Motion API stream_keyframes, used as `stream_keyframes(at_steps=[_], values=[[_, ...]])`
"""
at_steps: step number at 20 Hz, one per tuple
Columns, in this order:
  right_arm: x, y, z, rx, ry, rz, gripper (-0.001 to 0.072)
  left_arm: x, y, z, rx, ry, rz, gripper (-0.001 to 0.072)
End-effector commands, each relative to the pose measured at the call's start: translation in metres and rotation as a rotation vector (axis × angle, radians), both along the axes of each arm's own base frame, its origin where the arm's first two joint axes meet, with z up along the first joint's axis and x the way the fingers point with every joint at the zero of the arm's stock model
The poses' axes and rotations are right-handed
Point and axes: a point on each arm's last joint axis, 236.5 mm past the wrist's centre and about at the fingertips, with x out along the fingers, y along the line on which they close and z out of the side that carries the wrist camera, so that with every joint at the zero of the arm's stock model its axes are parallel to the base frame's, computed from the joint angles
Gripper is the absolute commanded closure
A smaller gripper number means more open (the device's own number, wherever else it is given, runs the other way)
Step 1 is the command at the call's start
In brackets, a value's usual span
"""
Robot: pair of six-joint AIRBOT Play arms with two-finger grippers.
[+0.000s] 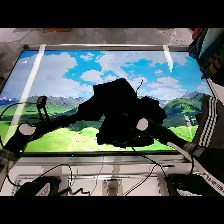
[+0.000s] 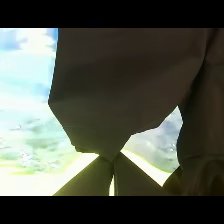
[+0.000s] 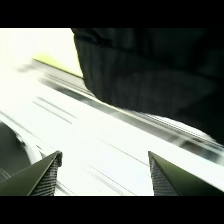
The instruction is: Fold the clothes and pants, and hang the long-sleeved shirts on hangers.
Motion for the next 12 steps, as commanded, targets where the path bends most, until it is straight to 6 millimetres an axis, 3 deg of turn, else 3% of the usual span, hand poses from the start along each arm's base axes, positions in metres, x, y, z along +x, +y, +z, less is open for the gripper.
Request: stream_keyframes(at_steps=[1, 6, 8, 10, 11, 12], values=[[0.006, 0.028, -0.012, 0.038, 0.107, -0.182, 0.0094, 0.000, 0.001, 0.000, 0.002, 0.000, -0.001, 0.0697], [0.007, 0.036, -0.037, 0.023, 0.282, -0.331, 0.0098, 0.000, 0.001, 0.001, 0.002, 0.000, -0.001, 0.0697], [0.020, 0.037, -0.040, 0.019, 0.255, -0.383, 0.0166, 0.000, 0.001, 0.001, 0.002, -0.001, 0.000, 0.0697], [0.039, 0.035, -0.045, 0.016, 0.240, -0.484, 0.0170, 0.000, 0.001, 0.001, 0.003, -0.001, 0.000, 0.0697], [0.045, 0.033, -0.046, 0.014, 0.239, -0.518, 0.0251, 0.000, 0.001, 0.001, 0.002, -0.001, 0.000, 0.0697], [0.047, 0.033, -0.048, 0.012, 0.240, -0.532, 0.0268, 0.000, 0.001, 0.001, 0.002, -0.001, 0.000, 0.0697]])
